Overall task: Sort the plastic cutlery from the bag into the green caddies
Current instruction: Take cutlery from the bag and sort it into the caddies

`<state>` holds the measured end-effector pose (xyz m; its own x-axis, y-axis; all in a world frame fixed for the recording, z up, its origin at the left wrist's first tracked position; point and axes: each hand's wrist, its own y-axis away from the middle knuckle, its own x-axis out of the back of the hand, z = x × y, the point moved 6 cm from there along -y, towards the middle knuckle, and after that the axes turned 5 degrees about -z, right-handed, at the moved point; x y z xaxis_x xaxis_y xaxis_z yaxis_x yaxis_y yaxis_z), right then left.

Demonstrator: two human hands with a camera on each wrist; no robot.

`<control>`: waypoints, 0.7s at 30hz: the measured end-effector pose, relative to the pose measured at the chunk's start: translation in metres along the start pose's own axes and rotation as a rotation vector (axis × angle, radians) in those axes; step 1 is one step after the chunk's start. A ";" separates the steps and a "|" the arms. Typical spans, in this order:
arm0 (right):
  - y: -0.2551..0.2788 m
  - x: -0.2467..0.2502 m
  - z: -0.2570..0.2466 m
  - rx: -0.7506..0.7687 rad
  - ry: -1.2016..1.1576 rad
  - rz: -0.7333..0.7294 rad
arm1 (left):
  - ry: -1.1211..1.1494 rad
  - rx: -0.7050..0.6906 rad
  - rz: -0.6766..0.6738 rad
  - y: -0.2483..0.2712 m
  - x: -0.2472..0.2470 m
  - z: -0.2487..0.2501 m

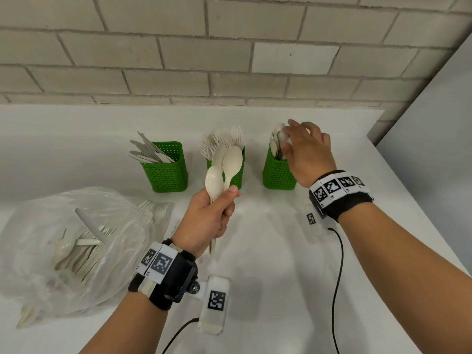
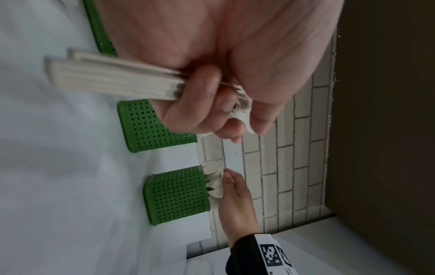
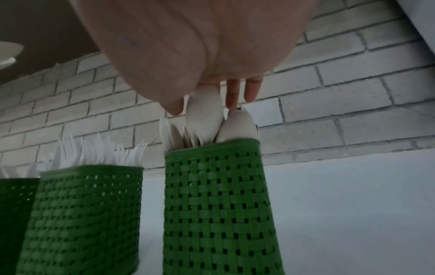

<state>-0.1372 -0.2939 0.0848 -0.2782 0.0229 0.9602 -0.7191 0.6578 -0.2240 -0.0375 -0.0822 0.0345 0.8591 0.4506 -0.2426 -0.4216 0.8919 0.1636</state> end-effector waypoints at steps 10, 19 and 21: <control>0.019 0.034 -0.030 0.032 -0.335 0.178 | 0.086 0.028 -0.084 -0.005 -0.012 -0.004; 0.028 0.020 -0.073 0.097 -1.074 -0.224 | 0.003 -0.032 -0.215 -0.004 -0.020 0.001; 0.031 0.019 -0.078 0.109 -1.115 -0.264 | -0.003 -0.020 -0.253 -0.001 -0.021 0.002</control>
<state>-0.1150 -0.2145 0.1089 -0.4801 -0.8204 0.3106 -0.8750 0.4730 -0.1030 -0.0543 -0.0923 0.0416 0.9389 0.2131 -0.2702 -0.1990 0.9768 0.0789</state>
